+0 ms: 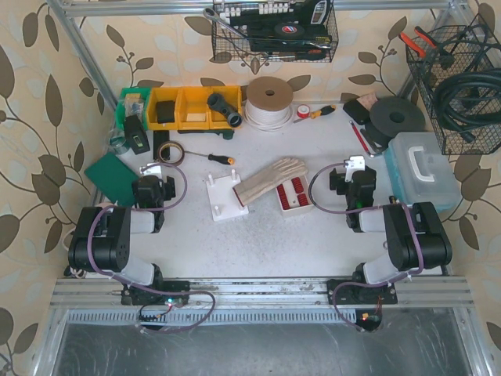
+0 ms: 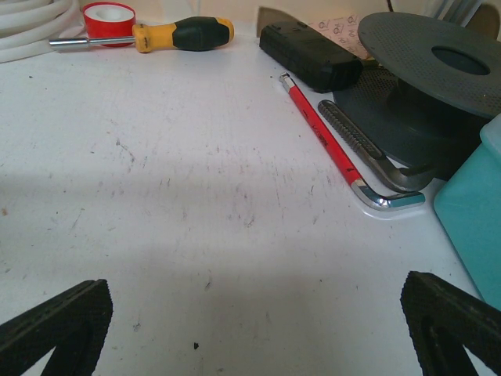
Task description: Install the large spring
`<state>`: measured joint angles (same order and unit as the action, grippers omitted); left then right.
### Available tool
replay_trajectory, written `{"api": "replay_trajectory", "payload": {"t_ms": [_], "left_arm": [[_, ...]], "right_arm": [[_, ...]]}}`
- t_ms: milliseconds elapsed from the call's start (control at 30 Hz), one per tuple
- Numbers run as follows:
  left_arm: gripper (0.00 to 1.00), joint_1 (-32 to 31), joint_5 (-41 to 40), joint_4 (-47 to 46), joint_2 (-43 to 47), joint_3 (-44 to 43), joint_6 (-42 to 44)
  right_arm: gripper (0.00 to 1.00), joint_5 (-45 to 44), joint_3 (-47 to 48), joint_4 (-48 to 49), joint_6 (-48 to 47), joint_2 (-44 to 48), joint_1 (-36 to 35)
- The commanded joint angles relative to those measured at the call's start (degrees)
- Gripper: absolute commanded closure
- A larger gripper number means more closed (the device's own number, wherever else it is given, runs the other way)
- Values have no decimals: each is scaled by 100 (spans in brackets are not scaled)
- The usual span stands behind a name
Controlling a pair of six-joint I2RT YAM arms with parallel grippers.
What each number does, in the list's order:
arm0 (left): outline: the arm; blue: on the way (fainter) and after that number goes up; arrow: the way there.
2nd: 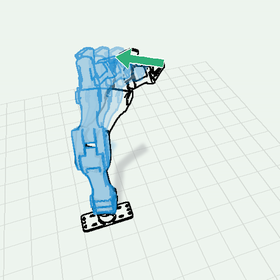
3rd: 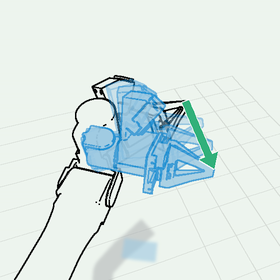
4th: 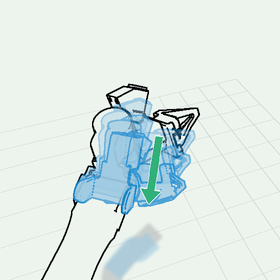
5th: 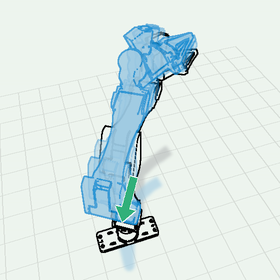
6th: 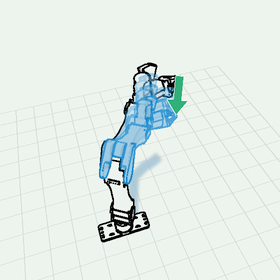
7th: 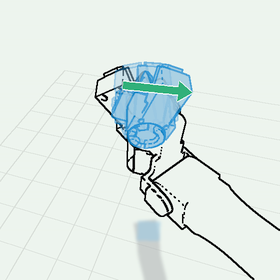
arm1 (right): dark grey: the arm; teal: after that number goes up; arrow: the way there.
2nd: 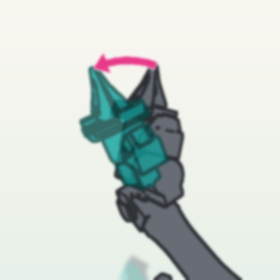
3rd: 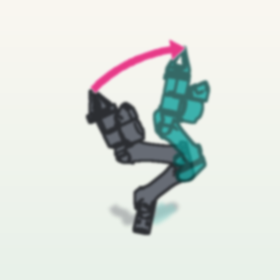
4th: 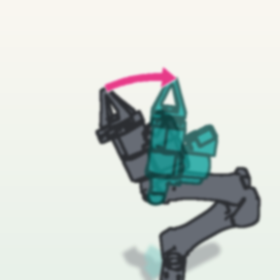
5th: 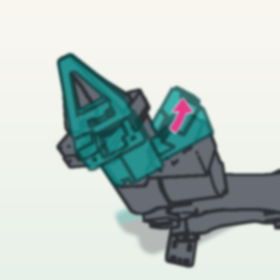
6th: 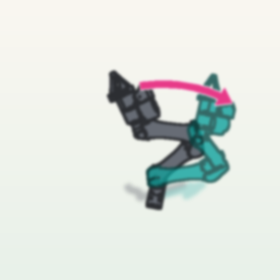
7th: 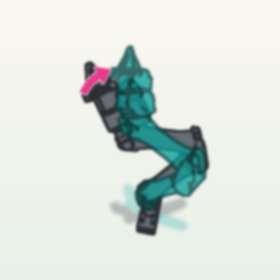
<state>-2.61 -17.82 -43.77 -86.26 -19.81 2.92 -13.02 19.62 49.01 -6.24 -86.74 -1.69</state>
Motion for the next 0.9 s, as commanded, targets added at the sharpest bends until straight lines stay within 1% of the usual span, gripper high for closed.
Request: {"api": "replay_trajectory", "payload": {"t_ms": [0,400,567,700,800,867], "left_arm": [[9,-7,80,-97,74,-108,-25],[9,-4,61,-173,42,-102,-16],[9,-5,55,-161,55,-83,-12],[9,-124,-65,-655,92,174,104],[9,-271,-423,-843,163,235,194],[9,-463,-1152,-513,325,101,205]], "right_arm": [[0,80,104,-30,35,61,1],[0,-35,62,47,13,85,-74],[0,-257,-41,234,-143,128,-282],[0,-270,-52,258,-150,134,-288],[0,-321,-104,276,-175,232,-336],[0,-457,-128,168,-187,406,-373]]}}
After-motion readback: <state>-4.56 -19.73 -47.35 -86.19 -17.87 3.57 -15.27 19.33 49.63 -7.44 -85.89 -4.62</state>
